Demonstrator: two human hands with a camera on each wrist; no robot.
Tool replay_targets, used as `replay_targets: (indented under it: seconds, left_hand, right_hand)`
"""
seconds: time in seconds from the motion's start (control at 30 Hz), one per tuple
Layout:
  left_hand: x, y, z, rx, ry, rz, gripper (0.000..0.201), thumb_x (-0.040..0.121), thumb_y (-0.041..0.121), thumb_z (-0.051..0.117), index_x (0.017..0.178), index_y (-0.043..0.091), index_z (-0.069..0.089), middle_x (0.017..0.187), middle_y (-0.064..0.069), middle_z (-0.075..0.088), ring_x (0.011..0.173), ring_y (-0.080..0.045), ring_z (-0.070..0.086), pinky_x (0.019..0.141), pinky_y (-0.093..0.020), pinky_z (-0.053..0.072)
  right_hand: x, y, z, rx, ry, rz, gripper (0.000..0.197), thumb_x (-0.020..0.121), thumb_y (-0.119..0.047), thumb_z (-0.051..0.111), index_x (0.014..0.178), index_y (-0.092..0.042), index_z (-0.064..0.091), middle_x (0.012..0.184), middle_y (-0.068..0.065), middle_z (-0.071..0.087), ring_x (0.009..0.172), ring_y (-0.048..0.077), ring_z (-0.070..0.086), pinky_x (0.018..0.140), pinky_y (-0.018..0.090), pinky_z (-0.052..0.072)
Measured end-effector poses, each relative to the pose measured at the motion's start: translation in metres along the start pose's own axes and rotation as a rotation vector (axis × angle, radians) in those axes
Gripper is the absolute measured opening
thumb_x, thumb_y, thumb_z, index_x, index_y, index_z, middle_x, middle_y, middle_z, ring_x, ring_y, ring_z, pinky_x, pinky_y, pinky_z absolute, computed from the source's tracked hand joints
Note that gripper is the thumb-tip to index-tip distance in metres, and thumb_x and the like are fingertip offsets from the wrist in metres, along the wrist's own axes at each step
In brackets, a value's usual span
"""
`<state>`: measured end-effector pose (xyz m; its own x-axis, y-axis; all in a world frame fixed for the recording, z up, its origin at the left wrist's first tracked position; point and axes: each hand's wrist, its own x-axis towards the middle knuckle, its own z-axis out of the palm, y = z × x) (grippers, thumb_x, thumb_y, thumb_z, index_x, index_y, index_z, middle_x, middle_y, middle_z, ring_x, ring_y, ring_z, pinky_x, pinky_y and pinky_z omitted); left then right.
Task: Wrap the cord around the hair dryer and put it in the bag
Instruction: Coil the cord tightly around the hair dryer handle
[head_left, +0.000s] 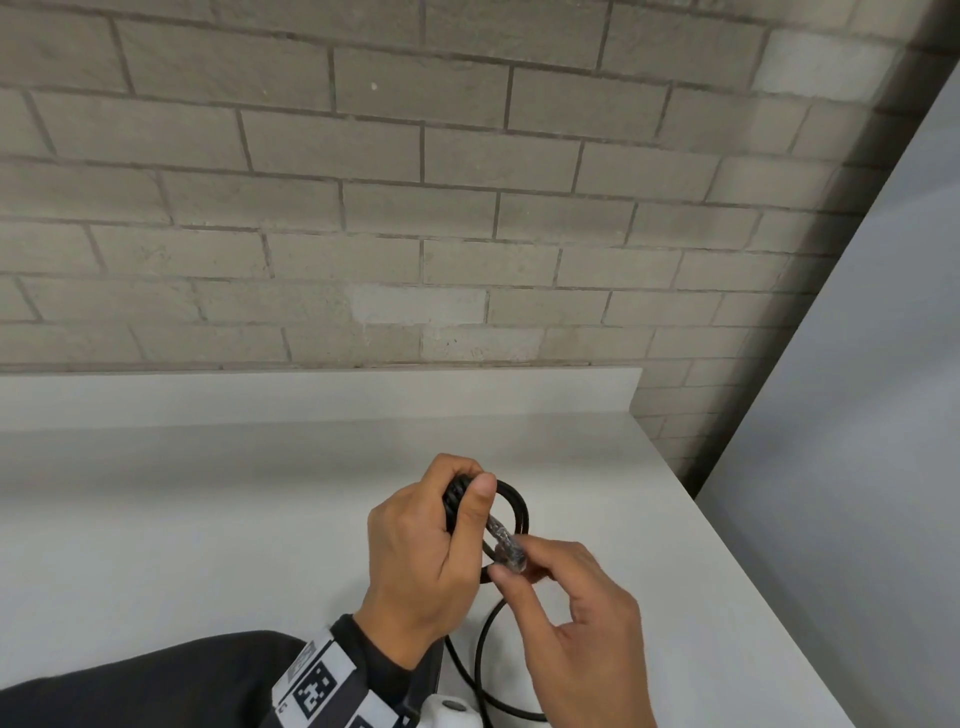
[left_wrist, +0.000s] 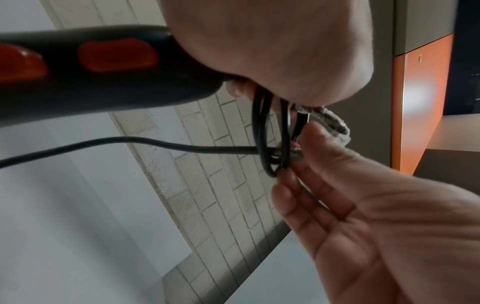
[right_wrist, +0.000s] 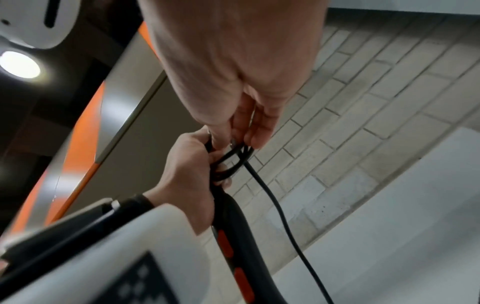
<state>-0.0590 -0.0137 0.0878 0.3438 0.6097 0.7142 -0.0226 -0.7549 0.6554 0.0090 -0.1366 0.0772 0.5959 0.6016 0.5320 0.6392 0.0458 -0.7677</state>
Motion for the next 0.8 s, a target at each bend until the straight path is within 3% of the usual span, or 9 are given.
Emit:
replay_targets:
  seconds: [0.1, 0.2, 0.23, 0.3, 0.43, 0.53, 0.63, 0.7, 0.8]
  left_hand:
    - [0.001, 0.000, -0.002, 0.029, -0.011, 0.019, 0.035, 0.101, 0.058, 0.032, 0.090, 0.033, 0.054, 0.055, 0.009, 0.054, 0.049, -0.010, 0.052, 0.045, -0.034, 0.044]
    - [0.001, -0.001, -0.003, 0.037, -0.012, 0.026, 0.035, 0.101, 0.058, 0.032, 0.090, 0.033, 0.054, 0.055, 0.012, 0.054, 0.048, -0.006, 0.050, 0.045, -0.026, 0.041]
    - [0.000, -0.001, -0.003, 0.027, -0.011, 0.026, 0.036, 0.101, 0.058, 0.032, 0.090, 0.032, 0.055, 0.055, 0.015, 0.052, 0.047, -0.004, 0.048, 0.045, -0.023, 0.039]
    - [0.000, 0.000, -0.003, 0.017, -0.012, 0.035, 0.039, 0.101, 0.057, 0.033, 0.089, 0.029, 0.057, 0.053, 0.018, 0.046, 0.046, -0.003, 0.045, 0.044, -0.023, 0.038]
    - [-0.003, 0.004, 0.000, 0.011, -0.042, 0.071, 0.041, 0.102, 0.055, 0.034, 0.089, 0.024, 0.058, 0.053, 0.016, 0.043, 0.045, -0.004, 0.043, 0.044, -0.023, 0.037]
    - [-0.003, 0.003, 0.001, 0.015, -0.027, 0.049, 0.042, 0.102, 0.055, 0.035, 0.089, 0.023, 0.059, 0.053, 0.016, 0.042, 0.046, -0.002, 0.042, 0.046, -0.020, 0.035]
    - [-0.001, 0.000, 0.000, -0.006, -0.015, 0.009, 0.037, 0.100, 0.057, 0.036, 0.088, 0.029, 0.056, 0.052, 0.012, 0.043, 0.045, -0.003, 0.040, 0.045, -0.021, 0.034]
    - [0.000, -0.001, -0.001, -0.038, -0.010, -0.020, 0.036, 0.099, 0.058, 0.037, 0.087, 0.030, 0.056, 0.053, 0.010, 0.046, 0.045, -0.004, 0.041, 0.046, -0.022, 0.033]
    - [0.000, -0.001, 0.000, -0.036, -0.020, -0.022, 0.034, 0.099, 0.057, 0.038, 0.087, 0.031, 0.056, 0.055, 0.010, 0.052, 0.046, -0.004, 0.044, 0.047, -0.021, 0.035]
  right_hand:
    - [0.004, -0.007, -0.008, 0.132, -0.063, 0.194, 0.015, 0.077, -0.038, 0.076, 0.091, -0.039, 0.072, 0.087, -0.010, 0.073, 0.086, 0.012, 0.068, 0.080, 0.015, 0.049]
    - [0.016, -0.016, -0.025, 0.355, -0.194, 0.357, 0.015, 0.075, -0.021, 0.083, 0.085, -0.029, 0.076, 0.079, 0.002, 0.077, 0.077, 0.014, 0.072, 0.077, 0.023, 0.054]
    - [0.020, -0.020, -0.031, 0.444, -0.233, 0.409, 0.015, 0.071, -0.026, 0.084, 0.084, -0.024, 0.077, 0.076, 0.006, 0.076, 0.073, 0.016, 0.071, 0.074, 0.022, 0.054]
    - [0.026, -0.024, -0.043, 0.665, -0.309, 0.517, 0.039, 0.057, -0.040, 0.088, 0.080, -0.010, 0.076, 0.066, 0.010, 0.072, 0.064, 0.019, 0.065, 0.066, 0.023, 0.053]
    - [0.029, -0.028, -0.052, 1.009, -0.326, 0.670, 0.063, 0.043, -0.050, 0.093, 0.073, 0.001, 0.072, 0.046, 0.007, 0.043, 0.050, 0.022, 0.053, 0.051, 0.029, 0.051]
    - [0.021, -0.020, -0.045, 0.990, -0.261, 0.557, 0.066, 0.045, -0.056, 0.091, 0.078, -0.001, 0.074, 0.050, 0.010, 0.051, 0.058, 0.024, 0.060, 0.059, 0.029, 0.054]
    - [0.009, -0.004, -0.037, 0.766, -0.209, 0.319, 0.066, 0.051, -0.061, 0.087, 0.094, -0.013, 0.077, 0.083, 0.014, 0.073, 0.080, 0.024, 0.067, 0.074, 0.026, 0.055]
    - [0.000, 0.006, -0.031, 0.606, -0.210, 0.180, 0.054, 0.059, -0.056, 0.086, 0.101, -0.022, 0.076, 0.106, 0.005, 0.073, 0.095, 0.019, 0.067, 0.079, 0.023, 0.053]
    - [-0.009, 0.017, -0.017, 0.316, -0.133, -0.016, 0.029, 0.077, -0.044, 0.076, 0.104, -0.033, 0.073, 0.118, -0.007, 0.069, 0.110, 0.016, 0.064, 0.084, 0.021, 0.052]
